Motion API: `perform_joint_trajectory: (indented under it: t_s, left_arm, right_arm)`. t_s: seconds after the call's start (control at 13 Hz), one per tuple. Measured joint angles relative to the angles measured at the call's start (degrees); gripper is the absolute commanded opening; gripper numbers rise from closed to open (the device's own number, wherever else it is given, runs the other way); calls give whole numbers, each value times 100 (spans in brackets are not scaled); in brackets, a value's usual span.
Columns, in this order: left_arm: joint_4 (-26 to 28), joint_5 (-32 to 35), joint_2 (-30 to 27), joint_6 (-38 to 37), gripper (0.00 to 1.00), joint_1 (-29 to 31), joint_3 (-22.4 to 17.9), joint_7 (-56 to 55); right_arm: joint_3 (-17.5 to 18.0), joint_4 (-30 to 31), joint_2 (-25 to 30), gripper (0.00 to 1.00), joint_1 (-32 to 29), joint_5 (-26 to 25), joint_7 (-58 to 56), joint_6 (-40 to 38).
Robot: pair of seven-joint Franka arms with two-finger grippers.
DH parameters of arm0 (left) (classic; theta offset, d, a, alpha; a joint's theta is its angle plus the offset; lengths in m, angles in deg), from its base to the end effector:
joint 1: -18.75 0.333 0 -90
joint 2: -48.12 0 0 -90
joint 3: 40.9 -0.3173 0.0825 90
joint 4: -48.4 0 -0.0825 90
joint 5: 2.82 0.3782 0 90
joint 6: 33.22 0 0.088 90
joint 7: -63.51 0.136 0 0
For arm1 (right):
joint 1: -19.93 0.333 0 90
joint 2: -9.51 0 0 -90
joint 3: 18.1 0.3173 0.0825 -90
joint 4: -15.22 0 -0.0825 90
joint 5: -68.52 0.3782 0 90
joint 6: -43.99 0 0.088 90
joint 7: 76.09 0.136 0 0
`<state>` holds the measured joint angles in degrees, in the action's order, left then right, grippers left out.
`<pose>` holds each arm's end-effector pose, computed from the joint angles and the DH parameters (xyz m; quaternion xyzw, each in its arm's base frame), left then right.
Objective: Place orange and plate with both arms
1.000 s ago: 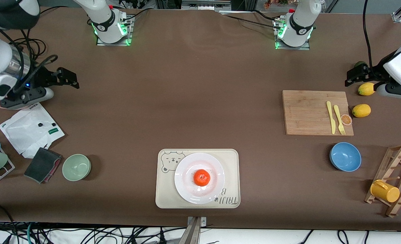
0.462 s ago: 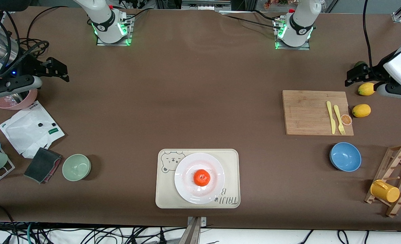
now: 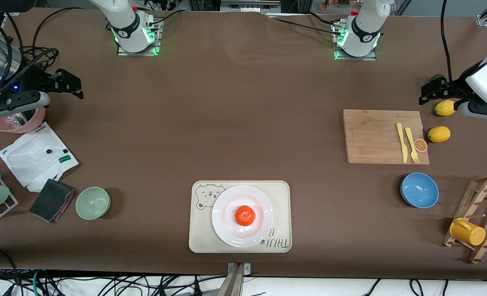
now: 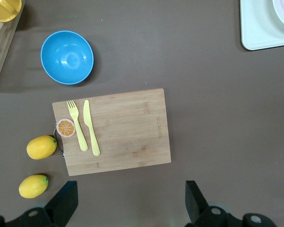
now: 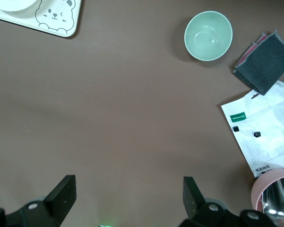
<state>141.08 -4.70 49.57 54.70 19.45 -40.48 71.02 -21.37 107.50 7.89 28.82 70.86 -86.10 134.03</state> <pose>0.5465 -0.0018 0.5585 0.9964 -0.0627 -0.0529 0.0201 0.5498 0.0601 0.5629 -0.9901 -0.1352 0.0329 0.0209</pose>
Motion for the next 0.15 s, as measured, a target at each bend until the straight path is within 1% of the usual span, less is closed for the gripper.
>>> perform_joint_trajectory:
  t_s: [0.15]
  left_arm:
    - [0,0,0,0,100,0,0,0]
  right_arm:
    - [0,0,-30,100,-1,0,4,0]
